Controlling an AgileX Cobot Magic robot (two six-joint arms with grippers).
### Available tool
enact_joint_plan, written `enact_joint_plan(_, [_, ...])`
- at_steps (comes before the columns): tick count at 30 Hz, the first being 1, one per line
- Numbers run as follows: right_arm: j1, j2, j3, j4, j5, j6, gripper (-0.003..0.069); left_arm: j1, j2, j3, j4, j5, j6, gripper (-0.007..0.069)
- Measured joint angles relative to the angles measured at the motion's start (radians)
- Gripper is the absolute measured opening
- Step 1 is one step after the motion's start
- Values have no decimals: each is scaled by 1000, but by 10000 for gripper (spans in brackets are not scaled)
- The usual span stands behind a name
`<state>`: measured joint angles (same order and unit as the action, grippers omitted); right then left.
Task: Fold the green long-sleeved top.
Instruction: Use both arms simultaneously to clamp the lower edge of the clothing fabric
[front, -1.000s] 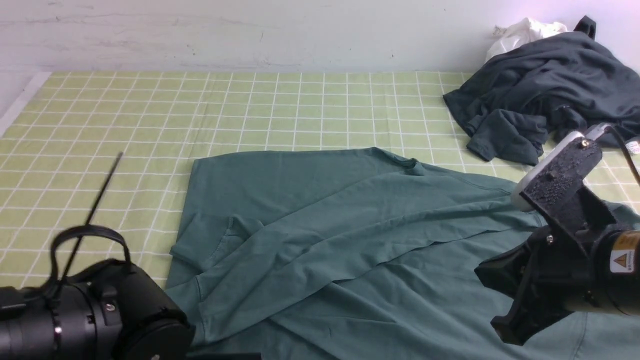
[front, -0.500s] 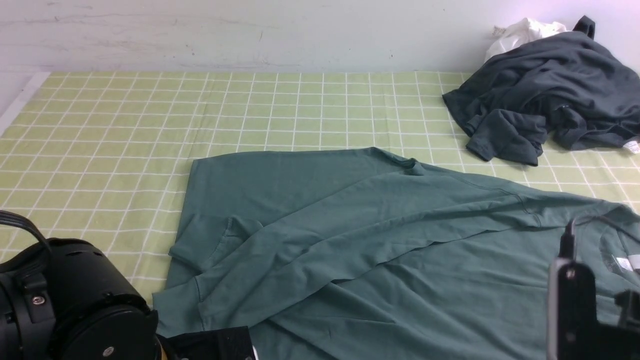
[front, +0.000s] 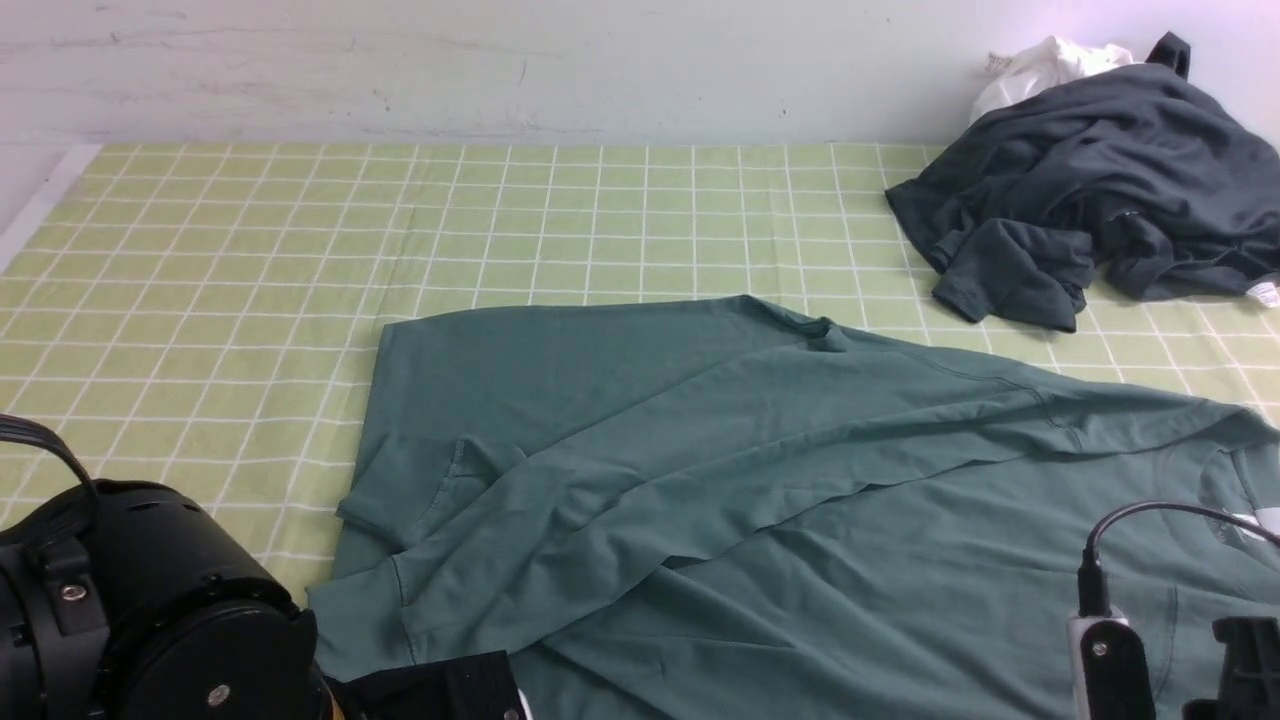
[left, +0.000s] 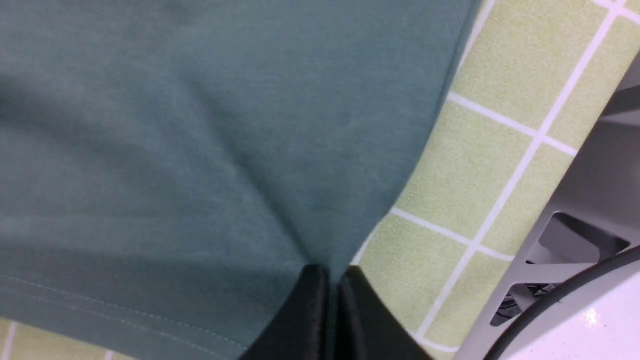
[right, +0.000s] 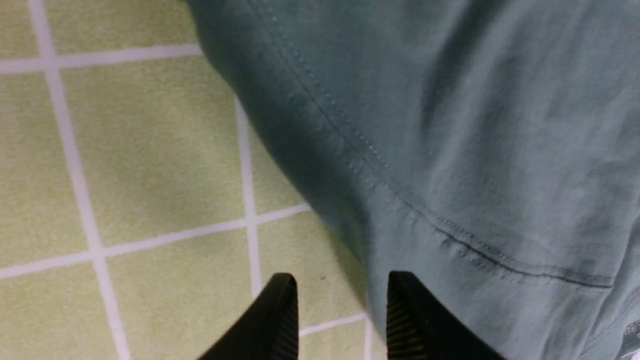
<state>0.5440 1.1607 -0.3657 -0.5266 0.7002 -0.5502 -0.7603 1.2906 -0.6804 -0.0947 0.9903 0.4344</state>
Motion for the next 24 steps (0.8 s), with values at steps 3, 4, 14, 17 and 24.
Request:
enact_joint_plan(3, [-24,49,0,-39,-61,19,245,0,0,0,-4,2,0,-4])
enact_joint_plan(4, [-34,69,0,-51,-82,22,245,0,0,0,-5,3,0,-4])
enact_joint_plan(14, [-57,207,-29,-77,-124,28,155,0,-9,0,-5,24,0,-4])
enact_joint_plan(17, [-57,207,-60,-41,-91,53,54,0,-47,0,6,26,0,-4])
enact_joint_plan(24, [-57,186,-245,67,162,178,9,1,-207,-25,139,26,-154,-3])
